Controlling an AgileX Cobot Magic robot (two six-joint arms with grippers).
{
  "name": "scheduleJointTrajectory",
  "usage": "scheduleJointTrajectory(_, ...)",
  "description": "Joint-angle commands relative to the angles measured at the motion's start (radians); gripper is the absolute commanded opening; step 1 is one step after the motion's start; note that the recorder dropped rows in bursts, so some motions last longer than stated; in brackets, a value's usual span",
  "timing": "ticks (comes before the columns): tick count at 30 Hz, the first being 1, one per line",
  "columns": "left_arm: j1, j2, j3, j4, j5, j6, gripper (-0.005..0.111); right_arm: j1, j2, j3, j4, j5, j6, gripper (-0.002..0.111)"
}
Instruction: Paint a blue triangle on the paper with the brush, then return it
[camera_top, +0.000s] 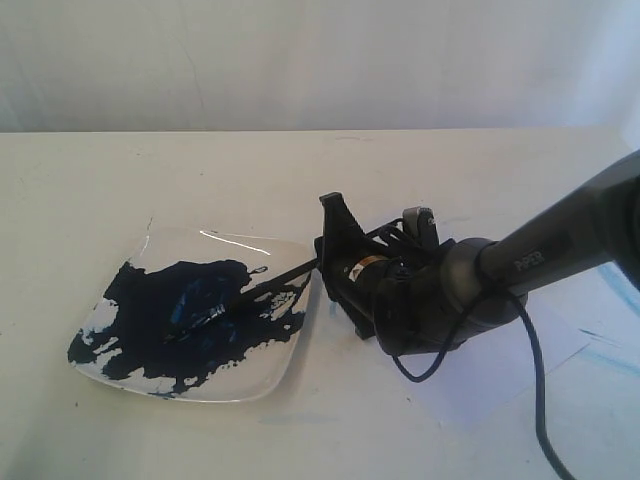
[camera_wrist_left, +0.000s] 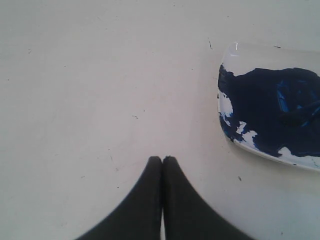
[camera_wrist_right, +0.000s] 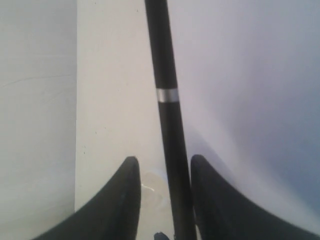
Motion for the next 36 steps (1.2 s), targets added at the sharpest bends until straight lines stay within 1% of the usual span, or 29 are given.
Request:
scheduleJointTrajectory(1, -0.004, -0.001, 0.004, -0.006, 0.001, -0.006, 0.000, -0.001, 0.027, 0.007, 0.007, 0.051, -0.016, 0.032)
scheduleJointTrajectory(16, -0.004, -0.001, 0.004, -0.006, 0.001, -0.006, 0.000, -0.001, 0.027, 0.006, 0.007, 0.106, -0.012, 0.032)
scheduleJointTrajectory(22, -0.004, -0.001, 0.004, -0.006, 0.001, -0.006, 0.000, -0.001, 0.027, 0.006, 0.007, 0.124, -0.012, 0.020)
scheduleJointTrajectory(33, -0.004, -0.001, 0.004, -0.006, 0.001, -0.006, 0.000, -0.001, 0.027, 0.006, 0.007, 0.126, -0.017, 0.020)
scheduleJointTrajectory(36, -0.004, -0.001, 0.004, -0.006, 0.001, -0.006, 0.000, -0.003, 0.028, 0.006, -0.002, 0.126, -0.021, 0.024)
